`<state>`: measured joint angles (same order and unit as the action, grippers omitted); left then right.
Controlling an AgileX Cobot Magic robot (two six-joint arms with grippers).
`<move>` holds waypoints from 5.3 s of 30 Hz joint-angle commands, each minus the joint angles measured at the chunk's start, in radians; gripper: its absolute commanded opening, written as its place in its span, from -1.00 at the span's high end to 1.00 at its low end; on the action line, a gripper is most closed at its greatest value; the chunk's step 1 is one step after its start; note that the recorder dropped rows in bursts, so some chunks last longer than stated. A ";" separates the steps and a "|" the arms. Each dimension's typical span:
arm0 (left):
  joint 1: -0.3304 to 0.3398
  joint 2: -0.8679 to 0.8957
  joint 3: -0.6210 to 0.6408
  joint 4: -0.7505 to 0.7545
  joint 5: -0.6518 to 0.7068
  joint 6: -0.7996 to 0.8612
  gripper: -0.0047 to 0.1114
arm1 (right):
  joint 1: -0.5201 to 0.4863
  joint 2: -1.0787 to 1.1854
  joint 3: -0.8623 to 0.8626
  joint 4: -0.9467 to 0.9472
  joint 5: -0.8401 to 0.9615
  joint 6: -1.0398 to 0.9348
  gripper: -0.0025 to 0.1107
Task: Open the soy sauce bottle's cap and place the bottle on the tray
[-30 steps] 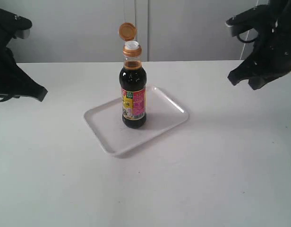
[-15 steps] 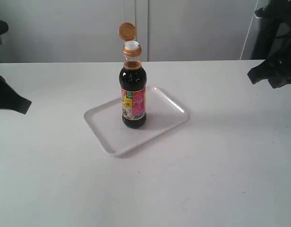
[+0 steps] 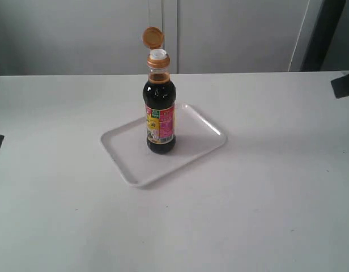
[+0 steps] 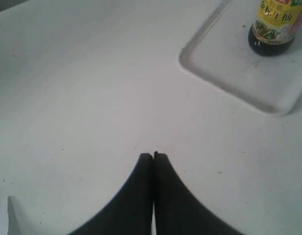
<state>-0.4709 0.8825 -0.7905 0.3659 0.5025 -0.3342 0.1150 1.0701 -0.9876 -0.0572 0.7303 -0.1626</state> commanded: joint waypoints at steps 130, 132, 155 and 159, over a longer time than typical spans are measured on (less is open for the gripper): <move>0.401 -0.883 0.790 -0.390 -0.339 0.340 0.92 | -0.006 -0.800 0.648 0.066 -0.486 0.044 0.96; 0.401 -0.883 0.790 -0.390 -0.331 0.328 0.92 | -0.006 -0.800 0.648 0.066 -0.486 0.044 0.96; 0.401 -0.883 0.790 -0.390 -0.293 0.334 0.92 | -0.006 -0.800 0.648 0.066 -0.486 0.016 0.96; 0.401 -0.883 0.790 -0.390 -0.293 0.334 0.92 | -0.006 -0.800 0.648 0.066 -0.486 0.016 0.96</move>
<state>-0.0710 0.0051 -0.0048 -0.0257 0.2135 0.0000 0.1122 0.2734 -0.3437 0.0087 0.2522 -0.1375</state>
